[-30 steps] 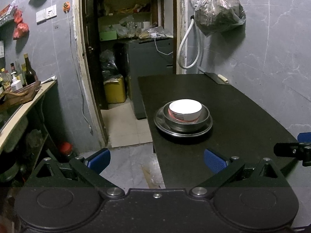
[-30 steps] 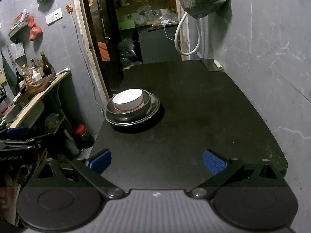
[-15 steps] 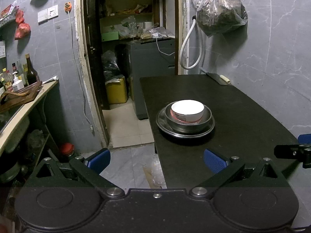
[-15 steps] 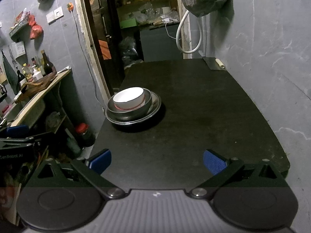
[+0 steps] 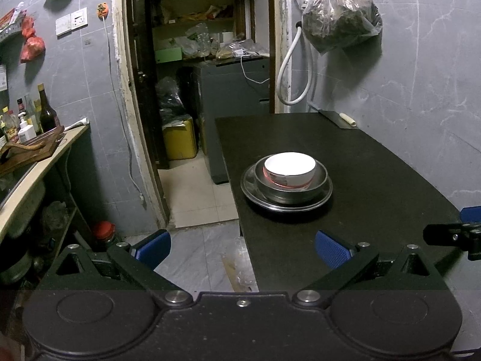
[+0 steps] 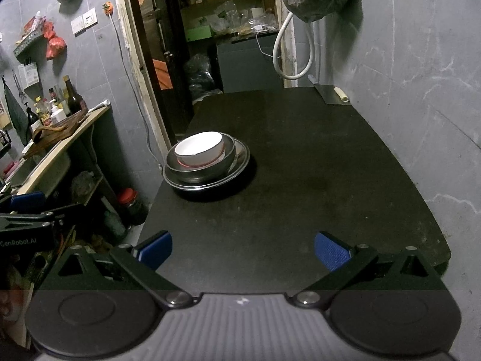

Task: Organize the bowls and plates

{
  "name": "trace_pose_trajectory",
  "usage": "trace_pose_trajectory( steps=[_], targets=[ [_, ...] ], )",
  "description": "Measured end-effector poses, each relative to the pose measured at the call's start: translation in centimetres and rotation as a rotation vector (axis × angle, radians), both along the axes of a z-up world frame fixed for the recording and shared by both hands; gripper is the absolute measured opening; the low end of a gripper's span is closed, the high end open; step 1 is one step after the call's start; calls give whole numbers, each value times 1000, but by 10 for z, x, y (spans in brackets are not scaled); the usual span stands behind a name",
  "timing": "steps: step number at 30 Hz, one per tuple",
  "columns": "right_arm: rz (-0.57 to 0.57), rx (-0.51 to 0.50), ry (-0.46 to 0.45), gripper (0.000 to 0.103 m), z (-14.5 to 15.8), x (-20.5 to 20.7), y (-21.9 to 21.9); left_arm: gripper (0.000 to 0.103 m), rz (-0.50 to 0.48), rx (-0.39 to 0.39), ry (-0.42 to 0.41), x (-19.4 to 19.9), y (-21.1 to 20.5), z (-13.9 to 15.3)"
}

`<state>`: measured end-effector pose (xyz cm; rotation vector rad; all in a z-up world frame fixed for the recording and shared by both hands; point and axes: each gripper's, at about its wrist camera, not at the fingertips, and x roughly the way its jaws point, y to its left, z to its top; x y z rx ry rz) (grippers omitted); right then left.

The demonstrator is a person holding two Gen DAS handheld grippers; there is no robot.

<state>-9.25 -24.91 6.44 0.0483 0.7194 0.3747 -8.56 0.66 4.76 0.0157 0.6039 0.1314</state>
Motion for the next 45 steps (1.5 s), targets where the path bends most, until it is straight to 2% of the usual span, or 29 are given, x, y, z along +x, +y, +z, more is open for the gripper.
trace_pose_trajectory(
  steps=[45],
  targets=[
    [-2, 4, 24, 103, -11, 11, -2, 102, -3, 4, 11, 4, 0, -2]
  ],
)
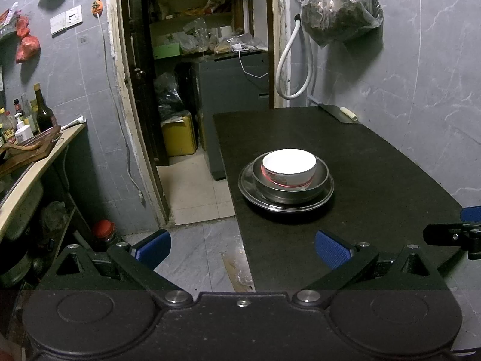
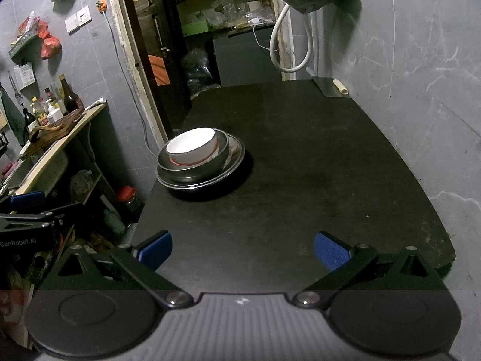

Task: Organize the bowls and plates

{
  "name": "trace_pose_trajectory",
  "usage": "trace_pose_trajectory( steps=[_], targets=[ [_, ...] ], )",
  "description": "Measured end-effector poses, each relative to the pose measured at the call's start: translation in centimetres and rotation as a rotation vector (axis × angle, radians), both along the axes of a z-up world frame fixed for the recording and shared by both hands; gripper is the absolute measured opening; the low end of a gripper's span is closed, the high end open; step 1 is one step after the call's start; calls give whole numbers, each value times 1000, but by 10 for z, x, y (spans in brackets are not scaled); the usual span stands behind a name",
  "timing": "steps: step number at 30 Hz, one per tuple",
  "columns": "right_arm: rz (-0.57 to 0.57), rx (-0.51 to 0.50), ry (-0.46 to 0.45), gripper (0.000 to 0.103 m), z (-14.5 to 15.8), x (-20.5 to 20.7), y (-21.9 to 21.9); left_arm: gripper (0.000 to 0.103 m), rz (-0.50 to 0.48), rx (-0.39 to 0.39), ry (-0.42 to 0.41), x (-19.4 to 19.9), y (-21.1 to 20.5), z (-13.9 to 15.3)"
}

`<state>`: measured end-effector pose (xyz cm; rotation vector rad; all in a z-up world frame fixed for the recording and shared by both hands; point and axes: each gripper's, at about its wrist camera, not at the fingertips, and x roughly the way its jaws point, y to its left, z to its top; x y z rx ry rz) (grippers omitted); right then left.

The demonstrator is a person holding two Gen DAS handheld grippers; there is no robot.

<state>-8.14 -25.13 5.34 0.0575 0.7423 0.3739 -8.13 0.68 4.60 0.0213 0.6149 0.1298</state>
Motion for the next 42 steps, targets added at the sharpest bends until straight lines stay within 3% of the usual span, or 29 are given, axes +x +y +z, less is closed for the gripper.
trace_pose_trajectory(
  steps=[36, 42],
  targets=[
    [-3, 12, 30, 103, -4, 15, 0, 102, -29, 7, 26, 5, 6, -6],
    [-11, 6, 32, 103, -4, 17, 2, 102, -74, 50, 54, 3, 1, -9]
  ],
)
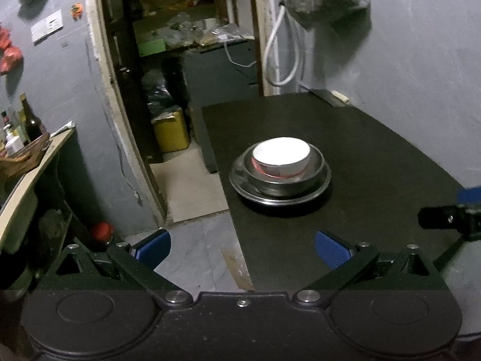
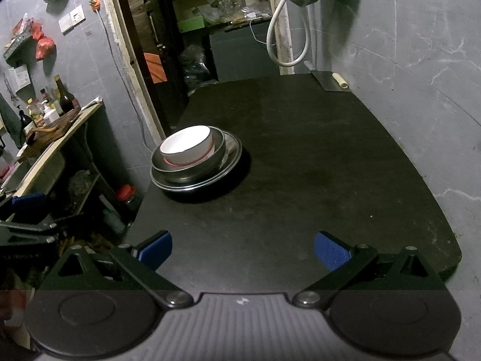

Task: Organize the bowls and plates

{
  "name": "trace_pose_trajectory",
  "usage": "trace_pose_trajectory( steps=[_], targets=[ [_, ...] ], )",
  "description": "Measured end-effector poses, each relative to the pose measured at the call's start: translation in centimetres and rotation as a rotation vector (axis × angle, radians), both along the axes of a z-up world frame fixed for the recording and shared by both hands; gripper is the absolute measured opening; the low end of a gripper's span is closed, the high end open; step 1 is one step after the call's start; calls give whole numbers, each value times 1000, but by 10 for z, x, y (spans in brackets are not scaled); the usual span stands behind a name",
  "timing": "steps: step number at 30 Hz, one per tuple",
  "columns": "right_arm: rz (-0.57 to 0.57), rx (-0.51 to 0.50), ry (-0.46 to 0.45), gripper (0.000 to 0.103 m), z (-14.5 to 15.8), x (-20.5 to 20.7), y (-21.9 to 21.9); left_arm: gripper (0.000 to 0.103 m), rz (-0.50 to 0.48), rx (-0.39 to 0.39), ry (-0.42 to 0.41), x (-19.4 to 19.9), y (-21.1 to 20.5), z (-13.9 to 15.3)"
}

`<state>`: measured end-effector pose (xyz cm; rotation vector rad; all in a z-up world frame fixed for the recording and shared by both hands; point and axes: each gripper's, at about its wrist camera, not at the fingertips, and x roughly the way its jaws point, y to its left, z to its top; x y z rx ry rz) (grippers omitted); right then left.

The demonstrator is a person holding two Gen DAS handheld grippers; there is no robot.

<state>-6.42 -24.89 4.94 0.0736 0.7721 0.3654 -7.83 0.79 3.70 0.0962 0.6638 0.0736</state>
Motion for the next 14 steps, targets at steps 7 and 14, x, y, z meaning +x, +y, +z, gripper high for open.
trace_pose_trajectory(
  steps=[7, 14],
  targets=[
    [-15, -10, 7, 103, 0, 2, 6, 102, -47, -22, -5, 0, 6, 2],
    [-34, -21, 22, 103, -3, 4, 13, 102, -72, -36, 9, 10, 15, 0]
  ],
)
